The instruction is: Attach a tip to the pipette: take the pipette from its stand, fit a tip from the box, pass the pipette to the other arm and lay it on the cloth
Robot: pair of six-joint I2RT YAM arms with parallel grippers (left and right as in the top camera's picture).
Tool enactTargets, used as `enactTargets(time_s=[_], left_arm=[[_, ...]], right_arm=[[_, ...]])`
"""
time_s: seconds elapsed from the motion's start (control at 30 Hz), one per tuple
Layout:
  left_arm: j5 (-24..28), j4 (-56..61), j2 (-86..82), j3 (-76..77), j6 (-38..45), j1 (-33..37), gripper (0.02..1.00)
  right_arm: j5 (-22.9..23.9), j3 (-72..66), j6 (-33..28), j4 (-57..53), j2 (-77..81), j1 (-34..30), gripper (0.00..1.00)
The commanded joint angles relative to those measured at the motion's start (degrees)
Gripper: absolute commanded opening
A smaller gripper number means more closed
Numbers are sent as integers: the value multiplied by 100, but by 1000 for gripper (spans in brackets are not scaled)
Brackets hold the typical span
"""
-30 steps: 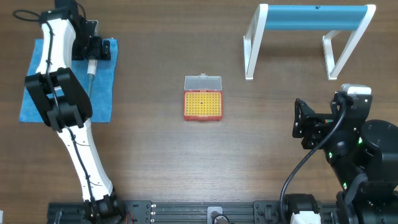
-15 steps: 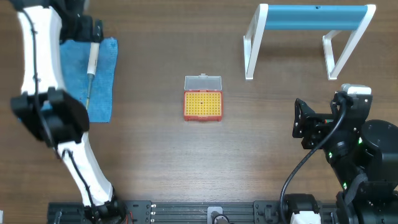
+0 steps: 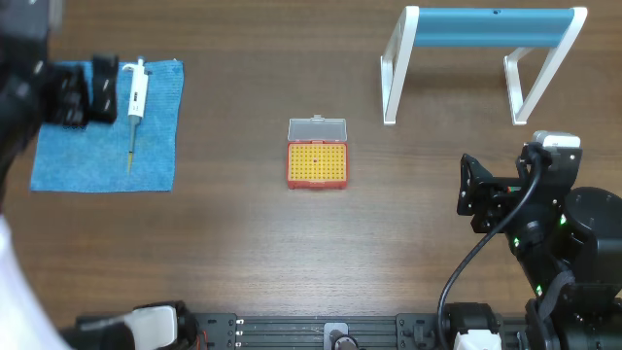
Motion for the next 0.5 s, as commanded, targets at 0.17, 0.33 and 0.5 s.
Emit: enactTargets(time_s=[0.17, 0.33, 0.5], left_arm=[[61, -22, -2201, 39, -4, 9, 998], [-46, -42, -3298, 39, 48, 9, 998], [-155, -507, -4033, 42, -98, -85, 998]], right_arm=[[-50, -31, 63, 9, 7, 28, 796], [-50, -31, 63, 9, 7, 28, 794], [-50, -31, 63, 9, 7, 28, 794]])
